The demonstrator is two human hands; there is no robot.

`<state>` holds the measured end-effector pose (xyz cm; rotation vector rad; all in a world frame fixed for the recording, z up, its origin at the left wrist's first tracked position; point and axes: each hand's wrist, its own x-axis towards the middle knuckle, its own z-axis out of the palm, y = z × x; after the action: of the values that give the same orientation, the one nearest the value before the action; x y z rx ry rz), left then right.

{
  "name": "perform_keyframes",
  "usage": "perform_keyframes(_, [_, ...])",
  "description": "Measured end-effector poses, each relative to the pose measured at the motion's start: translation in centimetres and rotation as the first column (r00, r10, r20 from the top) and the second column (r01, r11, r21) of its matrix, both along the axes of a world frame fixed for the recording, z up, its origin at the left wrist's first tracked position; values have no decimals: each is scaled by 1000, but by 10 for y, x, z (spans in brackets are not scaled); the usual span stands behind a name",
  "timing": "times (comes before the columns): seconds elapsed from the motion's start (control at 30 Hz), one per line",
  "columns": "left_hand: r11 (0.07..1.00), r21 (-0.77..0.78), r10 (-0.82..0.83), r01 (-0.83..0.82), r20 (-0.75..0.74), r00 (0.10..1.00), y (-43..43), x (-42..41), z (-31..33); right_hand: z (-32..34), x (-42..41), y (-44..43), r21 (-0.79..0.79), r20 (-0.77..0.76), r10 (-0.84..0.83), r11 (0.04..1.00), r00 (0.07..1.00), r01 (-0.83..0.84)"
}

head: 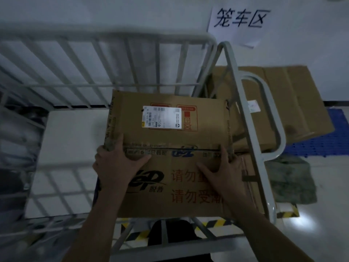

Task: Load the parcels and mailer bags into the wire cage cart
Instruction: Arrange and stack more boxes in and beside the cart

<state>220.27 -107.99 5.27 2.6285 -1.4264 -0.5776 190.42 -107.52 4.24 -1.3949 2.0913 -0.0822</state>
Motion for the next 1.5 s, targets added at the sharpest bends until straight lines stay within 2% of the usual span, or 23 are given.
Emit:
perform_keyframes(0.07, [999, 41, 2, -1, -30, 1000, -7, -4, -32, -28, -5, -2, 24, -22, 23, 999, 999, -23])
perform_keyframes(0.2, [990, 104, 115, -92, -250, 961, -11, -5, -96, -90, -14, -11, 58, -82, 84, 995, 993, -80])
perform_keyframes(0.27, [987, 124, 133, -100, -293, 947, -11, -8, -127, -120, -18, -12, 74, -137, 94, 994, 986, -84])
perform_keyframes(0.53, [985, 170, 66, -30, -209, 976, -5, -22, -221, -210, -30, -23, 144, -91, 133, 982, 987, -119])
perform_keyframes(0.67, [984, 169, -48, 56, -53, 997, 5, -32, -255, -248, -36, -21, 204, -112, 176, 967, 978, -151])
perform_keyframes(0.77, [975, 204, -83, 88, -31, 996, 6, -42, -280, -275, -42, -16, 218, -120, 163, 967, 979, -134])
perform_keyframes(1.13, [949, 285, -84, 133, -176, 981, 23, -52, -371, -353, -58, -2, 283, -11, 159, 947, 987, -150])
perform_keyframes(1.23, [955, 273, -58, 121, -228, 972, 33, -49, -390, -371, -61, 2, 297, -7, 164, 942, 986, -155])
perform_keyframes(1.5, [921, 304, -150, 242, -298, 943, 58, -31, -420, -394, -67, 4, 329, -31, 241, 919, 970, -218])
